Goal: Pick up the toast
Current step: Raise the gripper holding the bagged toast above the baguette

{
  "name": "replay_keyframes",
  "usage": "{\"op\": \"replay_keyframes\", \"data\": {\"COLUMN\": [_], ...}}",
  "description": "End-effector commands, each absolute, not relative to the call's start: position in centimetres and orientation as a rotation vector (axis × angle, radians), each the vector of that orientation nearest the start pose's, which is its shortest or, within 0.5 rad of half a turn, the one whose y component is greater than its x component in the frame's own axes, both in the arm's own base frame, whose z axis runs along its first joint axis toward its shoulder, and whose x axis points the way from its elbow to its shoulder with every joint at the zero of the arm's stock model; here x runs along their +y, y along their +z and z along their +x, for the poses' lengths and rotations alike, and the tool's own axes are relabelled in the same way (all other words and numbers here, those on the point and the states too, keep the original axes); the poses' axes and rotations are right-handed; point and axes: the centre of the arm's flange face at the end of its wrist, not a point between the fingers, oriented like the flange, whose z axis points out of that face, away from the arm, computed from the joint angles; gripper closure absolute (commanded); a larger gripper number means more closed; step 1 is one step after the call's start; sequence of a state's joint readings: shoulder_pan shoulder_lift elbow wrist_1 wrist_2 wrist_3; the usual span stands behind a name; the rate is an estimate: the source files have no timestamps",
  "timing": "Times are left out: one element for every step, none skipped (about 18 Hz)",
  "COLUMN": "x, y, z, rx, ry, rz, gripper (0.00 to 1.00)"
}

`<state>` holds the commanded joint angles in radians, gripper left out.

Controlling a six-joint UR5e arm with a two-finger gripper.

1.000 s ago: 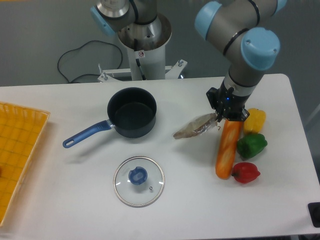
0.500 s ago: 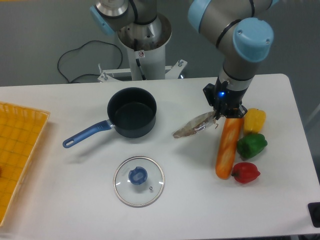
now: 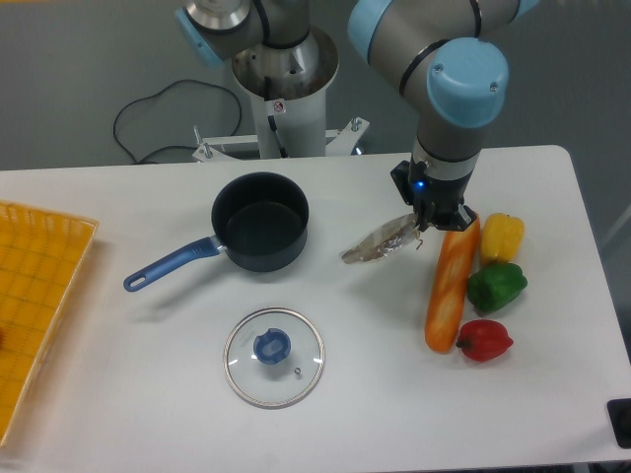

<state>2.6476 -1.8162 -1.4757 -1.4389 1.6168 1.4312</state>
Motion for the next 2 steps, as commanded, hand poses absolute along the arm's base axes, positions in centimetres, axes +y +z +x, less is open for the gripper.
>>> {"op": "replay_keyframes", "data": {"x": [39.18,39.18], "y": [41.47,41.46], "z": [-45.81,-45.79], "rx": [0.563,0.563], "ry": [-0.005,-0.007], "rz": [-3.141,-3.141], "gripper": [0.97,0.97]}}
